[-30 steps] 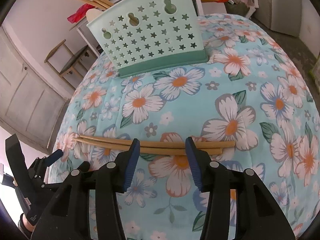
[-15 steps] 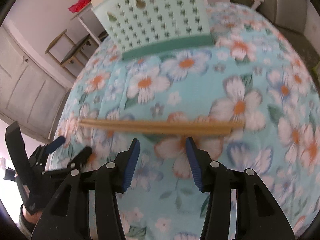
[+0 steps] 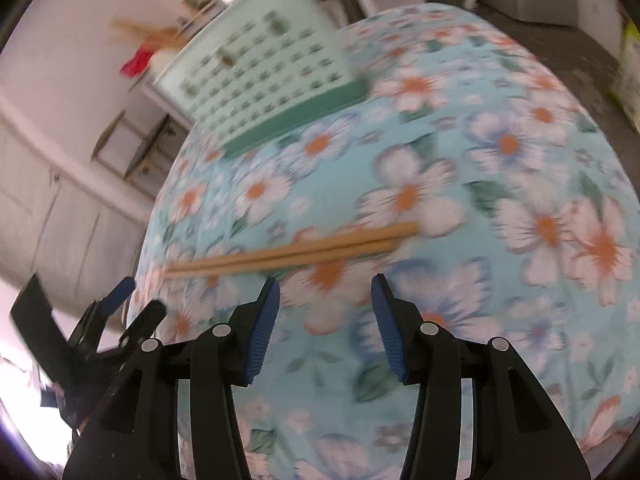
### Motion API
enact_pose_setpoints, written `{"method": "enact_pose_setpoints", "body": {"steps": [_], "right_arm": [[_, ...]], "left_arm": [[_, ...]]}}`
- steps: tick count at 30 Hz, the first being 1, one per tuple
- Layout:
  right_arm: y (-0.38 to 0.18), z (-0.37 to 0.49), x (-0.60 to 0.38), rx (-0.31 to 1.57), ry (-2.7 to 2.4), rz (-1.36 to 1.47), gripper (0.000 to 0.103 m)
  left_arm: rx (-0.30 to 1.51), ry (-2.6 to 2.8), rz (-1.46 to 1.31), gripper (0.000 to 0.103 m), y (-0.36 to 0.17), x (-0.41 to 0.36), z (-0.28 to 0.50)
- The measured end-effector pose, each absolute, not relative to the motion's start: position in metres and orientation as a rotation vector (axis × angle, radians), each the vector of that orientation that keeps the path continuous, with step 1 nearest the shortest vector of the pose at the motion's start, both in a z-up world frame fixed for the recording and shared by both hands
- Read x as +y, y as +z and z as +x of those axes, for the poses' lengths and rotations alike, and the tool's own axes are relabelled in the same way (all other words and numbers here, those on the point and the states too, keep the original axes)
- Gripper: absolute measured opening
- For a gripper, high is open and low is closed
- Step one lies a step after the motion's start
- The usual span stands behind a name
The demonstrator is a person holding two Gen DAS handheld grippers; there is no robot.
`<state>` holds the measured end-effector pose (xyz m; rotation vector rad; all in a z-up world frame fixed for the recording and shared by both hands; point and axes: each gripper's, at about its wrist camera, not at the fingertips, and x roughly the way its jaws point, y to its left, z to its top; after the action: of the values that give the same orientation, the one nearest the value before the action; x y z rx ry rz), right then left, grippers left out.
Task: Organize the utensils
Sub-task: 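Grasp one chopstick with the left tool while the right tool grasps the other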
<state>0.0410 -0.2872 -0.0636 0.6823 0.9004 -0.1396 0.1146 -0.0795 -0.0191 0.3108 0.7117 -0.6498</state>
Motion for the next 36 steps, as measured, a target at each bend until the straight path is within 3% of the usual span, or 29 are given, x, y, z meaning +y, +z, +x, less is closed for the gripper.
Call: {"method": "enact_pose_setpoints", "body": {"steps": [6,13,17,21,29,31,33,36], "right_arm": [[-0.071,0.021,-0.32,0.837,-0.204,0.816,0.046],[-0.081,-0.002,-0.346,0.802,-0.247,0.916,0.046],[-0.086,-0.007,-0.352,0.79,-0.246,0.946,0.046],[-0.085,-0.009,-0.353,0.785,-0.24,0.949,0.046],[-0.086,-0.01,-0.355,0.78,-0.222,0.944,0.046],[-0.087,-0.011,-0.355,0.778,-0.221,0.941,0.046],[-0.087,-0.011,-0.354,0.779,-0.222,0.941,0.046],[-0.087,-0.011,-0.354,0.778,-0.222,0.935,0.046]], "left_arm": [[0.591,-0.772,0.642,0.051,-0.031,-0.144,0.093],[0.436,-0.798,0.98,0.041,-0.061,-0.197,0.073],[0.387,-0.817,1.071,0.019,-0.069,-0.207,0.071],[0.283,-0.791,1.187,0.013,-0.071,-0.207,0.057],[0.482,-0.861,1.127,0.015,-0.053,-0.178,0.05],[0.507,-0.861,1.093,0.026,-0.048,-0.172,0.053],[0.505,-0.852,1.066,0.049,-0.044,-0.169,0.056],[0.531,-0.911,1.017,0.051,-0.038,-0.174,0.057]]}}
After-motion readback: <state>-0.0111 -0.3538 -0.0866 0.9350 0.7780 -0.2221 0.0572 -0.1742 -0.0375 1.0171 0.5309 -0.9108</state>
